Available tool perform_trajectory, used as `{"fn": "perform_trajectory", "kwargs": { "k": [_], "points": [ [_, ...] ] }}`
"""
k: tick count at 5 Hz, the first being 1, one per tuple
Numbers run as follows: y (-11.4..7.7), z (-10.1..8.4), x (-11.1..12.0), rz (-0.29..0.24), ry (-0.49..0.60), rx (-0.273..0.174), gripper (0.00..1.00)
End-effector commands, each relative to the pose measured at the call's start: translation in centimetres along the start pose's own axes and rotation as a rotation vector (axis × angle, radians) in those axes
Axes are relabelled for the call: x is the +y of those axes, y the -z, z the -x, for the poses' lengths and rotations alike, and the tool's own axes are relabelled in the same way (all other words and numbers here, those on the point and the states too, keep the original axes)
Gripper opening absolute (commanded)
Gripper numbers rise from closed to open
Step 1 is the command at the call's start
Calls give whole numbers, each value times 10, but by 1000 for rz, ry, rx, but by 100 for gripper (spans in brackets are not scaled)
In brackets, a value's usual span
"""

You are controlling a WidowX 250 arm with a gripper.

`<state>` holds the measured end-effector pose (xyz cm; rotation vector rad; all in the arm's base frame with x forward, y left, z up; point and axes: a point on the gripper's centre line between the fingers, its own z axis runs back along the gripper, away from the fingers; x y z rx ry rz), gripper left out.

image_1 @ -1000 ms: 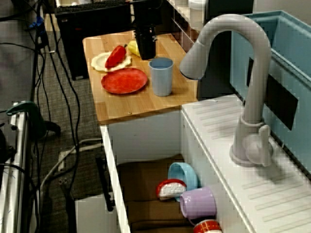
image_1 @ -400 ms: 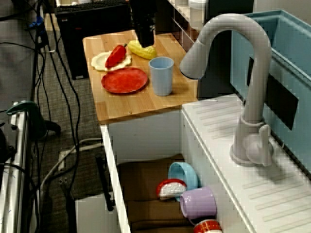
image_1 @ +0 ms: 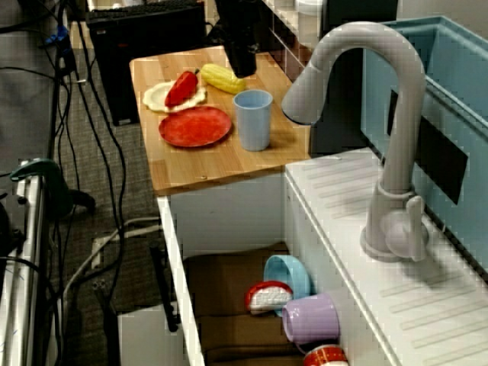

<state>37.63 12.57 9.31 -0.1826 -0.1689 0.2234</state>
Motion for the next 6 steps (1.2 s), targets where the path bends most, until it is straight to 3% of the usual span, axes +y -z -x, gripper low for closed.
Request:
{"fn": "perform_trajectory", "kwargs": {
  "k": [1, 2, 3, 4, 5, 6],
  "points": [
    [-2, -11, -9, -30, 7, -49, 0],
    [0, -11, -12, -30, 3, -40, 0],
    [-1, -7, -17, -6, -11, -3, 0],
    [0, 4, -28, 30, -33, 47, 0],
    [-1, 20, -44, 111, -32, 130, 0],
    [-3, 39, -65, 136, -1, 151, 0]
  ]
}}
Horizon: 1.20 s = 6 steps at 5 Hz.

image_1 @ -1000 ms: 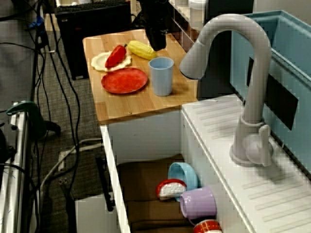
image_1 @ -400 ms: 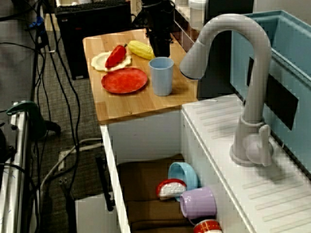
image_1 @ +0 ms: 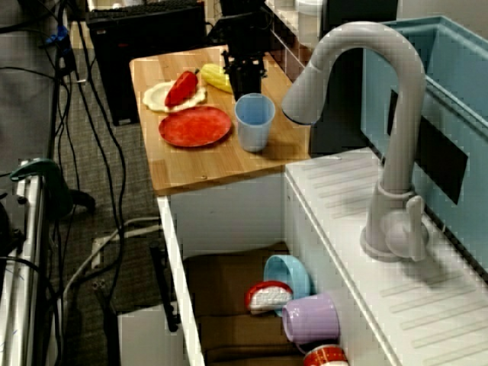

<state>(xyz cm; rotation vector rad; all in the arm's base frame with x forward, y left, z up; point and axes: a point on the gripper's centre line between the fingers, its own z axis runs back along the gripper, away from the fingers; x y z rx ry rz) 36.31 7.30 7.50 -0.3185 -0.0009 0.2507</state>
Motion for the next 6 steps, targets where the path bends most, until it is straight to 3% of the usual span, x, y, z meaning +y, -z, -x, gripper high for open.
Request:
{"fn": "perform_trajectory", "kwargs": {
  "k": [1, 2, 3, 4, 5, 6],
  "points": [
    [-17, 29, -36, 15, 92, 4, 0],
    [-14, 33, -38, -11, 119, 5, 0],
    [-16, 27, -23, -42, 104, -20, 0],
    [-30, 23, 7, -131, 93, -104, 0],
    [-47, 23, 32, -171, 60, -182, 0],
    [-62, 28, 51, -191, 11, -214, 23]
  ]
}}
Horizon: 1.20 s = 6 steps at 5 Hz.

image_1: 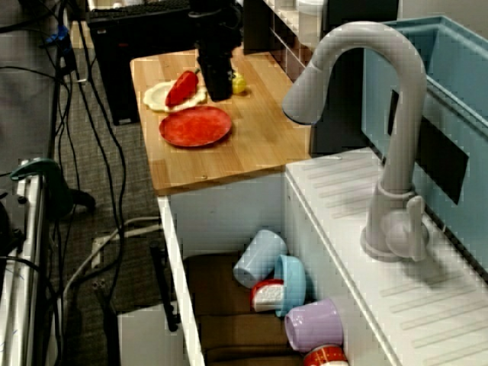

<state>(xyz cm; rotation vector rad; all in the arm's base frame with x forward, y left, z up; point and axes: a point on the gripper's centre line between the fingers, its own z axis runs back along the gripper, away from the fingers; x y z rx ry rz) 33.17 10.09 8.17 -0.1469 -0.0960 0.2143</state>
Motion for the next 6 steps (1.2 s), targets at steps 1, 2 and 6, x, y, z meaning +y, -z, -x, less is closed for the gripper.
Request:
{"fn": "perform_trajectory", "kwargs": {
  "k": [1, 2, 6],
  "points": [
    [-46, 4, 36, -56, -71, -103, 100],
    [-45, 3, 46, -78, -103, -97, 100],
    [-62, 10, 86, -165, -167, -139, 100]
  ]
}}
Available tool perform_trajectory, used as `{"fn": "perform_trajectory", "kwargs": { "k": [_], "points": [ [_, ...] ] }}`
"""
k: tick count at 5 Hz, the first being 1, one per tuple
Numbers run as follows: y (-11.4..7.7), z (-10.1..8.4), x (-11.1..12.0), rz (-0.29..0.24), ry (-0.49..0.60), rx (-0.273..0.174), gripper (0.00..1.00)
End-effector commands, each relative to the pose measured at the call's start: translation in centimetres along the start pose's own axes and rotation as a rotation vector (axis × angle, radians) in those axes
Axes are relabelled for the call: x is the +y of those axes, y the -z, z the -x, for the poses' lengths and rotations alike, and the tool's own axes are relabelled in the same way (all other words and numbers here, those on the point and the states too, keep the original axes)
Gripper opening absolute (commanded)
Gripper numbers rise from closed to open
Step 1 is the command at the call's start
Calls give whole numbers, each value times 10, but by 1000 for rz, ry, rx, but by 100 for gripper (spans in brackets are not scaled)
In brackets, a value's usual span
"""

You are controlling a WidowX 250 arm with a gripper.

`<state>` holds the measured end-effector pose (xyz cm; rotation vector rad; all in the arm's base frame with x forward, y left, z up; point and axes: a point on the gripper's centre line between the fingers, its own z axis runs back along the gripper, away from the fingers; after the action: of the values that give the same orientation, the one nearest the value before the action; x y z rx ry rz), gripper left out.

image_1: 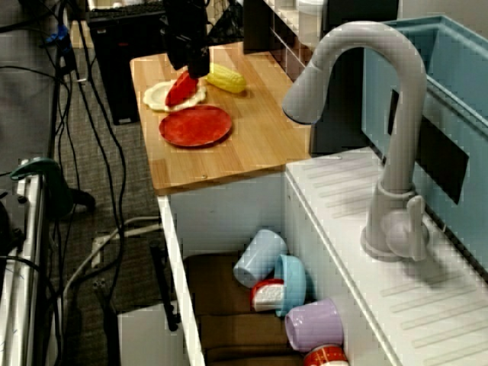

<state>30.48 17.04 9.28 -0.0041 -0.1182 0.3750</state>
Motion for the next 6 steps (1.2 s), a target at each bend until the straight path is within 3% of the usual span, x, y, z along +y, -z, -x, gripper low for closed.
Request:
{"fn": "perform_trajectory", "kwargs": {
  "k": [1, 3, 6],
  "points": [
    [-34, -5, 36, -6, -56, -93, 100],
    [-29, -4, 51, 1, -77, -94, 100],
    [-21, -5, 49, 17, -105, -118, 100]
  ]
}}
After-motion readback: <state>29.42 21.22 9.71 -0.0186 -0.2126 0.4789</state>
